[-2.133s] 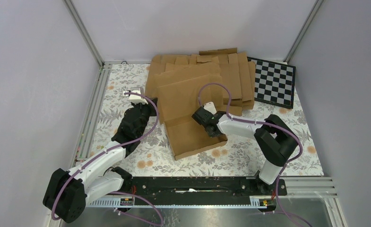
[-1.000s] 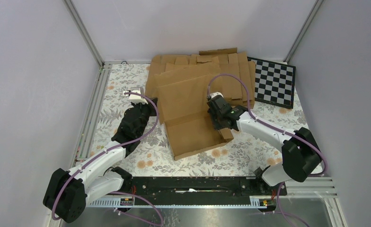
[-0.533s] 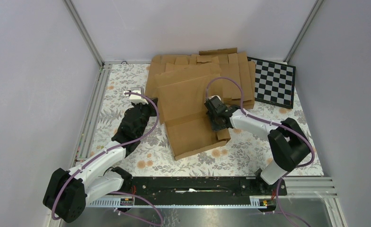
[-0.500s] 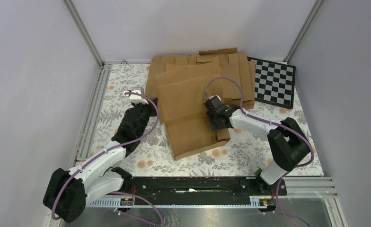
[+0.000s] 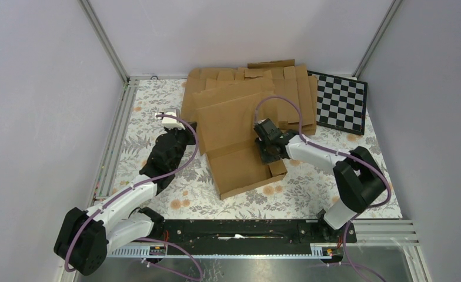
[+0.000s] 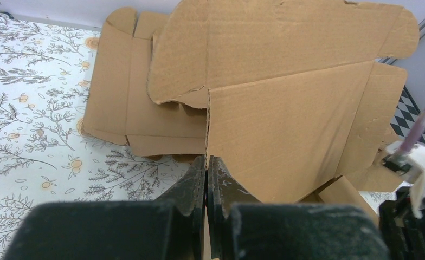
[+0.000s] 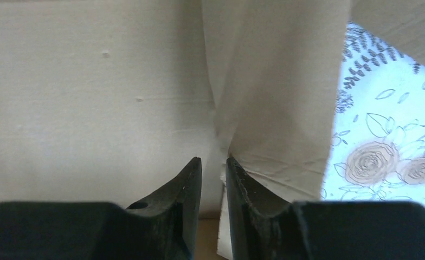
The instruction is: Fold the paper box
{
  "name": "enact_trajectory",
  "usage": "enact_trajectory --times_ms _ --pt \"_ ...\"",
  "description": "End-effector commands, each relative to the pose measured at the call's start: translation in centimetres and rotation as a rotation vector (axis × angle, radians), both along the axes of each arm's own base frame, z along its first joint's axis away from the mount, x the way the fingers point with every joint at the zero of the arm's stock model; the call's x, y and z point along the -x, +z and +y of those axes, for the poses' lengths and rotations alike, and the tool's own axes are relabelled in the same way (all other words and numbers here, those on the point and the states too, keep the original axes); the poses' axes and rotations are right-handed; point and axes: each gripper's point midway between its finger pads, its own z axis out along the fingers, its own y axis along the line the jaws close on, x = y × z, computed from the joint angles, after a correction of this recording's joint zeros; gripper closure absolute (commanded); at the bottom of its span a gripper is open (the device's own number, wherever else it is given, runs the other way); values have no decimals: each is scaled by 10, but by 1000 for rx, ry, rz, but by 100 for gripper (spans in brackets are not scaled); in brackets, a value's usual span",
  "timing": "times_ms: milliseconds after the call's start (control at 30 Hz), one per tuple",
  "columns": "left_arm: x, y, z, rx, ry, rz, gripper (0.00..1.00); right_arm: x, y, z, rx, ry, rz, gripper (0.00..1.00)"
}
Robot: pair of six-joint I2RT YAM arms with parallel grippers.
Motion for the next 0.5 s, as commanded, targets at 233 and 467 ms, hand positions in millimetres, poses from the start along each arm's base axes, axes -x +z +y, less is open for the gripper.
enact_trajectory --times_ms 233,467 --pt "-4 24 -5 35 -15 -71 100 -5 93 -8 -119 13 -164 63" --pt "-4 23 -6 34 -19 -67 100 -30 119 -55 -183 -190 -274 59"
